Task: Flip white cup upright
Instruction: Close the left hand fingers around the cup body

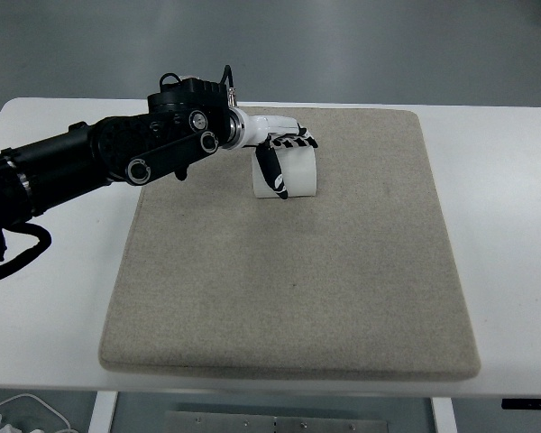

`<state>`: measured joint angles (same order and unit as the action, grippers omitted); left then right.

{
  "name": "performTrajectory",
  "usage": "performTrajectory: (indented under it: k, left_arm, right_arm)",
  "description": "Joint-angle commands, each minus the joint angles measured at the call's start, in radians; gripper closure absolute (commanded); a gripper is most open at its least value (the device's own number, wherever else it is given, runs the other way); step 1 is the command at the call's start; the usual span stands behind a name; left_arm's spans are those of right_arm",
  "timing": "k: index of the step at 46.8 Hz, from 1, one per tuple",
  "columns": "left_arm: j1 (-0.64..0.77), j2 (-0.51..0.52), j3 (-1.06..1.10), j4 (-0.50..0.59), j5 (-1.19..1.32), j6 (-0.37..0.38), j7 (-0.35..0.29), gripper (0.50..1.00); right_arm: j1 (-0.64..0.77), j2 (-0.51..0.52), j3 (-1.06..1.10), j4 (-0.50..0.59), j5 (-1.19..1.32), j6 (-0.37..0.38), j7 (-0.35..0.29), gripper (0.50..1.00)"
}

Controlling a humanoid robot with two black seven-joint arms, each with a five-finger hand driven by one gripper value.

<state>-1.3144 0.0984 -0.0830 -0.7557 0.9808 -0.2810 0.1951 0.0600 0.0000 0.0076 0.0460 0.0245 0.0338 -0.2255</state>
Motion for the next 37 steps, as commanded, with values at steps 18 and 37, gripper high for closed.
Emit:
performTrajectory:
  k: [18, 37]
  left_arm:
    - [0.000, -0.016, 0.017, 0.021, 0.059, 0.000, -0.022, 0.684]
    - [-0.003, -0.017, 0.000, 0.029, 0.045, 0.002, -0.026, 1.000]
  right_arm:
    - [0.000, 0.000, 0.000, 0.000, 0.000, 0.000, 0.000, 0.570]
    - [0.001, 0.000, 0.000, 0.000, 0.000, 0.000, 0.000, 0.570]
